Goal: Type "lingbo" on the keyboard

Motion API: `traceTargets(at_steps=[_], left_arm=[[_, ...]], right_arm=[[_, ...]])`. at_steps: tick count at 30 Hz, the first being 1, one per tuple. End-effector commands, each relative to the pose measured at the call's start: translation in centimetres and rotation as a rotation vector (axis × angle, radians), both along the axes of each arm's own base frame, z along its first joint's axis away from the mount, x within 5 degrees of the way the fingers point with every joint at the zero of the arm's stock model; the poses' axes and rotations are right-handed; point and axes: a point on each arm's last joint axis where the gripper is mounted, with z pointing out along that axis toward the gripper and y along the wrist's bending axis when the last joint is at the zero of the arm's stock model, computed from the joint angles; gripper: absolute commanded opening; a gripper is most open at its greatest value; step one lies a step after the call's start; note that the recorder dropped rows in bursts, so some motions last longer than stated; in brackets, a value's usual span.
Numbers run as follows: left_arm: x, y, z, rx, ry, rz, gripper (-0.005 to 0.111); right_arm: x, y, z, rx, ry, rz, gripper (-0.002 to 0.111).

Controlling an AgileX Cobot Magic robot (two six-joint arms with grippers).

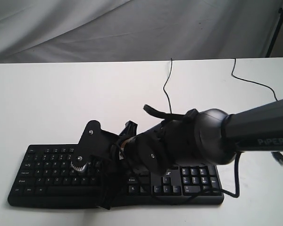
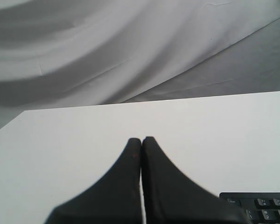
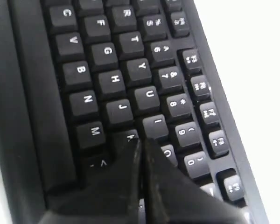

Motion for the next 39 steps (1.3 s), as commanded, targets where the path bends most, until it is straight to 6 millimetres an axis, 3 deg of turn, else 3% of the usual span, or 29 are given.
traceTargets(at_steps=[1, 5, 9, 13, 39], left_arm=[[0.0, 0.0, -0.2, -0.004, 0.004, -0.004, 0.001], [0.0, 0.0, -0.2, -0.004, 0.004, -0.004, 0.001], [0.0, 0.0, -0.2, -0.004, 0.004, -0.004, 0.001], [0.0, 0.0, -0.2, -0.004, 0.004, -0.004, 0.001], [0.0, 0.0, -0.2, -0.004, 0.004, -0.004, 0.001]], right_arm=[[0.2, 0.1, 1.3, 0.012, -0.031, 0.01, 0.0], [1.4, 1.0, 1.8, 0.024, -0.046, 0.017, 0.0], [2.3, 1.7, 1.0, 0.017, -0.045, 0.024, 0.0], [2.4, 1.7, 0.1, 0.001, -0.027, 0.029, 0.0], [2.4, 1.4, -0.2, -0.03, -0.024, 0.057, 0.0]])
